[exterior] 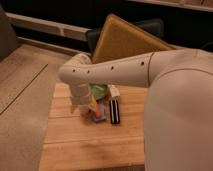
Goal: Place the eraser in the ceramic cup
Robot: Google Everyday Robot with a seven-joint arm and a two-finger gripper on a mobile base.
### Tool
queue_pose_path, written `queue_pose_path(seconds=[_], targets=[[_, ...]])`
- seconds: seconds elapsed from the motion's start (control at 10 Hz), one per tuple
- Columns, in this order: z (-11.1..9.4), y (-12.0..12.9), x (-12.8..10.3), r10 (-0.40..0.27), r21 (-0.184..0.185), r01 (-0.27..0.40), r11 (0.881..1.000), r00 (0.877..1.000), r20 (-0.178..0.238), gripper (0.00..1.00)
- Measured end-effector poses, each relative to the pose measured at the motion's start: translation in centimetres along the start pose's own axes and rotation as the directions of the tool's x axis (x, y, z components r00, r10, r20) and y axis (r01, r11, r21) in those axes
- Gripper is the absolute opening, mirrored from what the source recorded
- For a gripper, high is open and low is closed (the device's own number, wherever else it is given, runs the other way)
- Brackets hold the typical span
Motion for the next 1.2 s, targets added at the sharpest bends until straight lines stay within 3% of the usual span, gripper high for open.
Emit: queue_pose_path(seconds=[0.2,0.3,0.4,0.5,0.7,0.8,0.9,1.0,1.1,1.2], targets=[[-1.1,-0.2,-1.3,-0.034,-0.019,0.036,0.999,0.996,0.08,0.65],[-2.5,-0.6,-2.5,-0.061,-0.038,0.068,0.997,0.985,0.164,0.65],[-5.1,-2.2,-4.0,-0.078,-0.065,0.101,0.993,0.952,0.295,0.65],[-6.8,-3.6,-4.5,-0.069,-0.084,0.108,0.991,0.926,0.371,0.65],[-9.6,-5.8,-4.9,-0.053,-0.11,0.122,0.986,0.871,0.488,0.65],[-10.2,-6.3,-4.9,-0.051,-0.114,0.127,0.985,0.856,0.514,0.65],[-10.5,-6.5,-4.8,-0.051,-0.115,0.13,0.985,0.85,0.525,0.65],[-10.2,-6.4,-4.8,-0.053,-0.115,0.131,0.985,0.853,0.519,0.65],[-8.7,-6.9,-4.8,-0.047,-0.113,0.117,0.987,0.87,0.491,0.65],[-7.1,-9.4,-5.0,-0.021,-0.096,0.073,0.993,0.887,0.461,0.65]])
